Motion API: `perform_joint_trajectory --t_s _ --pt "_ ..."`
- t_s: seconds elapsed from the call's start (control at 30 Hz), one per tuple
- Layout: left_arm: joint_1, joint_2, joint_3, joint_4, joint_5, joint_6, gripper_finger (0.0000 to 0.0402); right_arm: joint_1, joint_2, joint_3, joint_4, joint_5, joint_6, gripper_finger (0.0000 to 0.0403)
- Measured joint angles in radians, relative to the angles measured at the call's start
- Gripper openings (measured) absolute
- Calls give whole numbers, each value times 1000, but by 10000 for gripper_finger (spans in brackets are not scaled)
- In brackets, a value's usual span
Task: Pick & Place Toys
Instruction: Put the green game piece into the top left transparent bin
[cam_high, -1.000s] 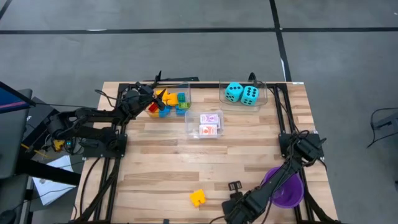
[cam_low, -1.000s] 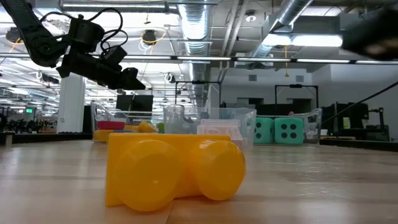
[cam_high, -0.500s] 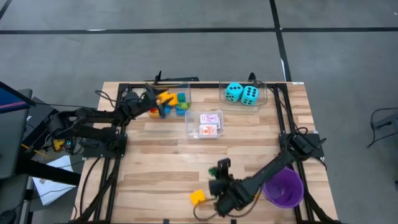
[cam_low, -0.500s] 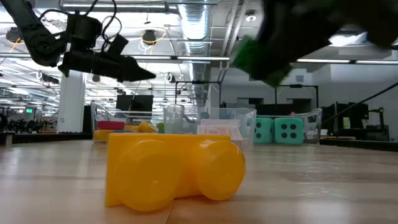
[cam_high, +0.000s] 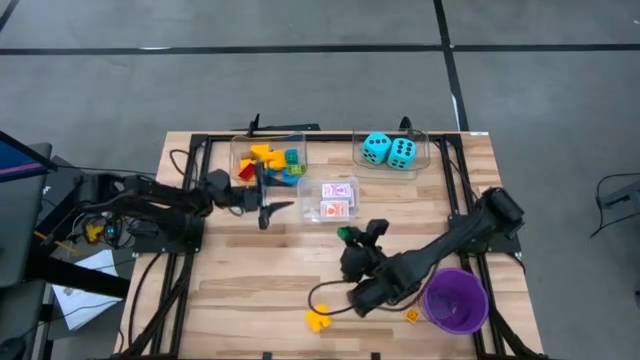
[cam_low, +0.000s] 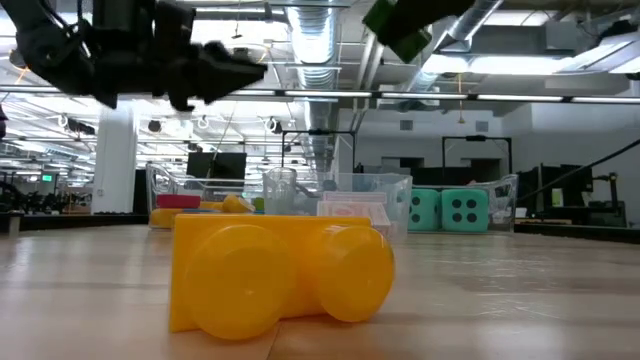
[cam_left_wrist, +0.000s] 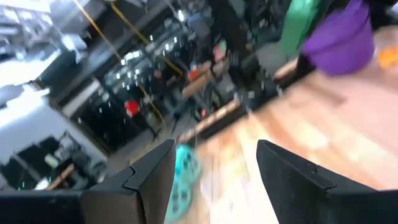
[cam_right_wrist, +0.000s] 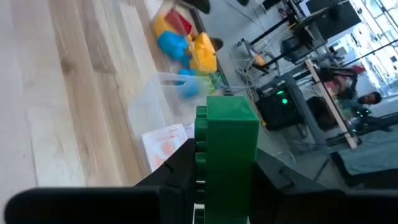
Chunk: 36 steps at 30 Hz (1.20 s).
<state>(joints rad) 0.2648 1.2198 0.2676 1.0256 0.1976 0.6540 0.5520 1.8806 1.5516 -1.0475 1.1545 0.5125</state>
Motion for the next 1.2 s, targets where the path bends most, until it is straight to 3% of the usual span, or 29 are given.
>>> perform_joint_trajectory --t_s 0.1,0.23,0.4,0.57,0.73,0.87,1.2 --pt "-75 0 34 17 -42 2 218 1 -70 -65 117 2 -78 86" --pt "-176 0 86 -5 -70 4 218 -6 -147 -176 410 -14 -332 86" --pt "-293 0 129 -22 -104 28 218 -39 -229 -326 817 -145 -650 86" --pt "-401 0 132 -23 -146 123 219 -79 -272 -423 1118 -325 -856 86" --pt "-485 0 147 -23 -226 134 229 -116 -245 -426 1198 -446 -918 86" --pt "-539 18 171 -47 -252 129 241 -133 -211 -427 1264 -455 -1000 86" --pt "-595 162 246 -30 -352 130 248 -154 -210 -427 1347 -617 -1028 86"
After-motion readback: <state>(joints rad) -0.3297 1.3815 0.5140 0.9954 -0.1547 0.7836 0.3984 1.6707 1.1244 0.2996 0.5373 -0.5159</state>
